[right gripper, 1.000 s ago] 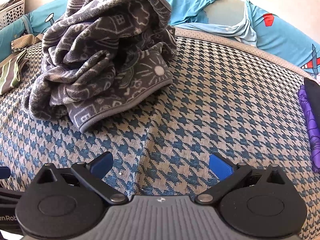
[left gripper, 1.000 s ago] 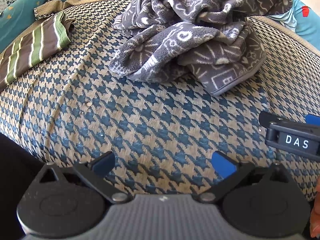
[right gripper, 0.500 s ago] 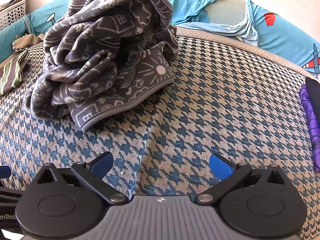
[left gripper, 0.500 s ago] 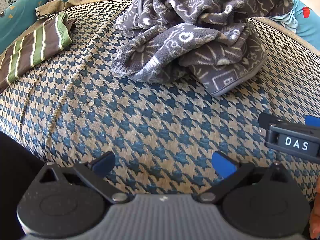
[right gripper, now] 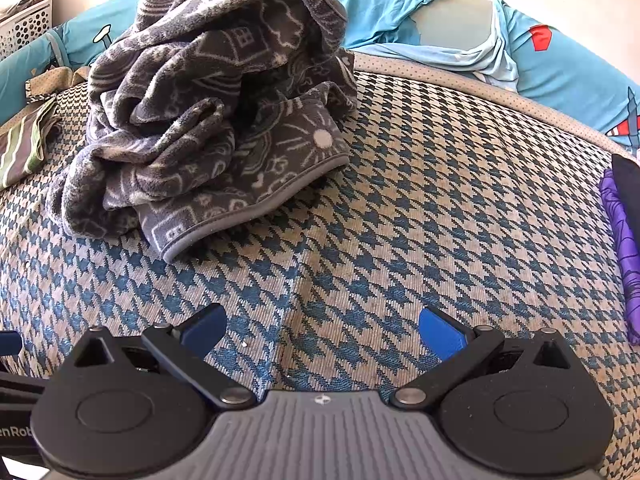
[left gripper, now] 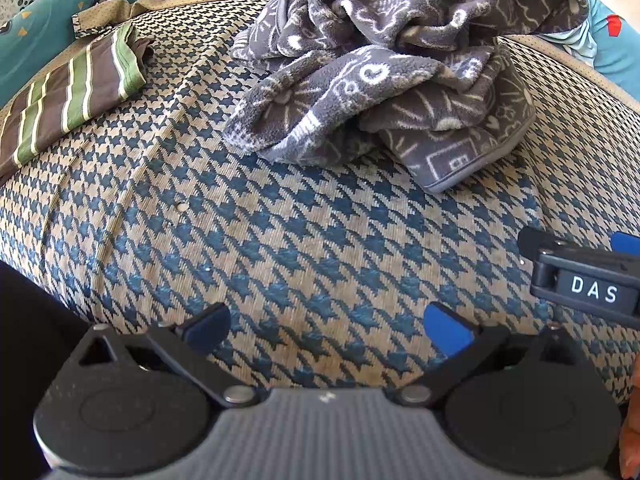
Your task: Fold clothes
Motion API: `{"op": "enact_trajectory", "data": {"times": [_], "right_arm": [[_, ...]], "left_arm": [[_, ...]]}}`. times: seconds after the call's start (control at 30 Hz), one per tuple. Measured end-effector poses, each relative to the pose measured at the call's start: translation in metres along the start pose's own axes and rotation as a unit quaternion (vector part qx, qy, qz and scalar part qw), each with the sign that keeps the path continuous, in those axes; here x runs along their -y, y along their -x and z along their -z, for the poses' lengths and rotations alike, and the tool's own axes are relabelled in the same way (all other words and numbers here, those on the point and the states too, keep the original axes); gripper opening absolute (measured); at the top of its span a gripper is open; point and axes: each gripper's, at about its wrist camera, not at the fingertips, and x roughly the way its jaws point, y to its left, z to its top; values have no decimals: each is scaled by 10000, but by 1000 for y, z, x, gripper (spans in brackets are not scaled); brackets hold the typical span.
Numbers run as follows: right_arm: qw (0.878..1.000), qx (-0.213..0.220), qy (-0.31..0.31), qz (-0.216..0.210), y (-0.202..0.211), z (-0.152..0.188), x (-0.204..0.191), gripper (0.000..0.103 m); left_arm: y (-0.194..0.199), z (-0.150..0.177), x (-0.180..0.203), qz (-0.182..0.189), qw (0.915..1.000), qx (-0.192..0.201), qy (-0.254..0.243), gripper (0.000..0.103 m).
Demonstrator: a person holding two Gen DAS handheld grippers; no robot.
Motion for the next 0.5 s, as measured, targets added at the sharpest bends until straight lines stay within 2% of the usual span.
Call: {"op": "enact_trajectory", "data": {"times": [0.5], "right_arm": [[10000, -13, 18, -14, 2, 0, -1, 103]], "left_arm": [[9, 13, 0, -6, 10000, -6, -2, 103]]}}
